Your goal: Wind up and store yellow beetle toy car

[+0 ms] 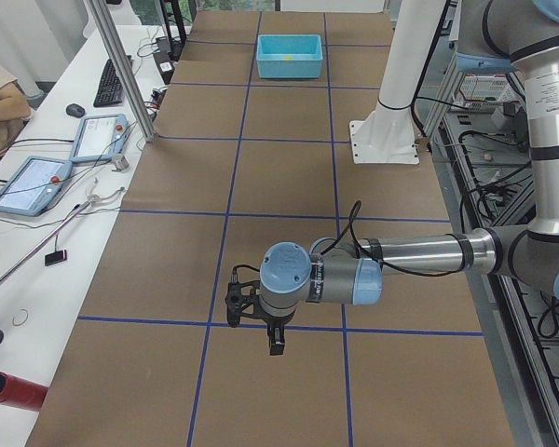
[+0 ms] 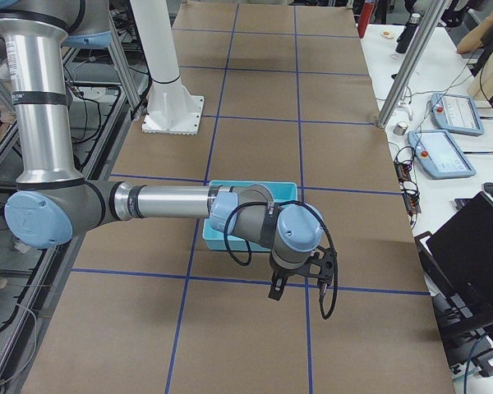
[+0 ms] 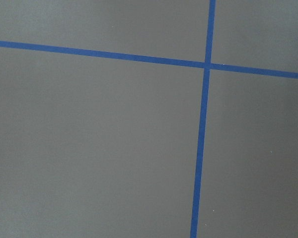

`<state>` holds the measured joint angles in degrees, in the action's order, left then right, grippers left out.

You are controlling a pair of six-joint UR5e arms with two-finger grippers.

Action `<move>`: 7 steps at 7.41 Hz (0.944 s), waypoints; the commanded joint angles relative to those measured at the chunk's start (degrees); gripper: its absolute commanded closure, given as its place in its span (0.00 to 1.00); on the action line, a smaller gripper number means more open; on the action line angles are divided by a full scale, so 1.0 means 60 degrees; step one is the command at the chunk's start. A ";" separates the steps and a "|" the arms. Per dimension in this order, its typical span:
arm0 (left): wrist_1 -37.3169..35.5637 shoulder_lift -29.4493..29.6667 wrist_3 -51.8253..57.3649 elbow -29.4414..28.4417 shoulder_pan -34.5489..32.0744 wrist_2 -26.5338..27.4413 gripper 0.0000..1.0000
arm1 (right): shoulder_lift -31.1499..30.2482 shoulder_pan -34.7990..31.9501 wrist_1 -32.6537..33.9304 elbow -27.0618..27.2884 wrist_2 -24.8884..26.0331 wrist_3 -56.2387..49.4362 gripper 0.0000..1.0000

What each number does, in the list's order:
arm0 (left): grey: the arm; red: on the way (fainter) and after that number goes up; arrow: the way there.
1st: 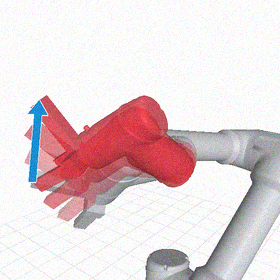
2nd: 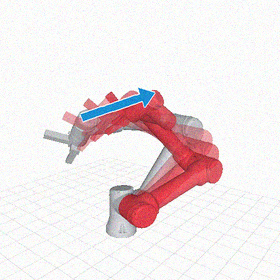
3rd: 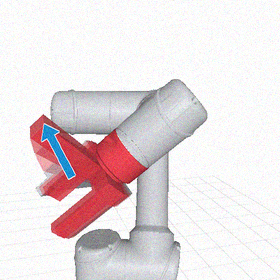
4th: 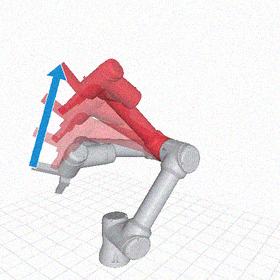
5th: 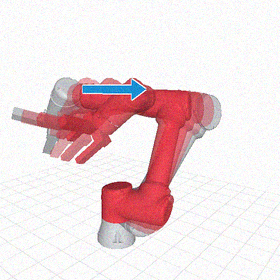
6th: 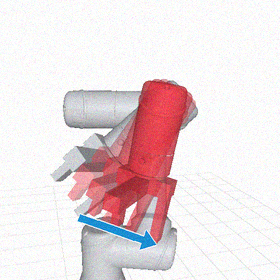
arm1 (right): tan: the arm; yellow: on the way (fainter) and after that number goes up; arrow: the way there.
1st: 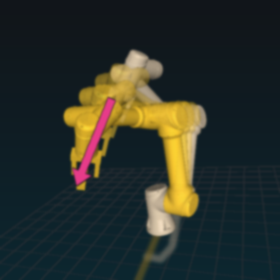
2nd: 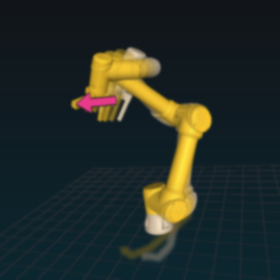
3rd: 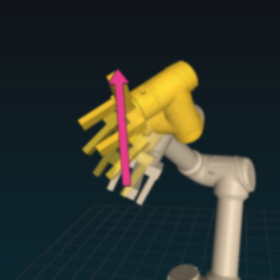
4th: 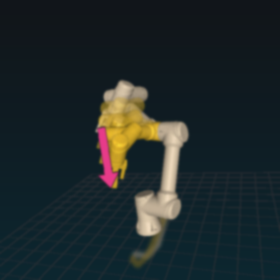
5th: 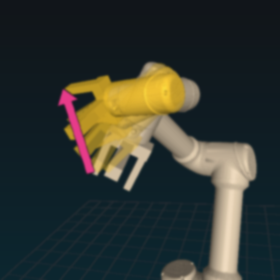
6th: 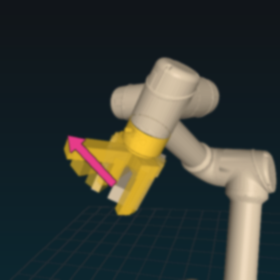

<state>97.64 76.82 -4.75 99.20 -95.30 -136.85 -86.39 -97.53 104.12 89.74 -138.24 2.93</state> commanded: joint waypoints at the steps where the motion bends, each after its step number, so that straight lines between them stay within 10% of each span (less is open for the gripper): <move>1: 0.0000 0.0000 0.0000 -0.0039 -0.0010 0.0000 0.00 | -0.0016 0.1074 -0.1845 -0.0555 0.0070 0.1090 0.00; 7: 0.0000 0.0000 0.0000 -0.0040 0.0004 -0.0015 0.00 | 0.0029 0.1622 -0.2206 0.0319 0.0393 0.1505 0.00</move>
<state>97.65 76.82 -4.75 98.96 -95.28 -136.93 -85.65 -87.72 90.78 90.20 -135.97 12.13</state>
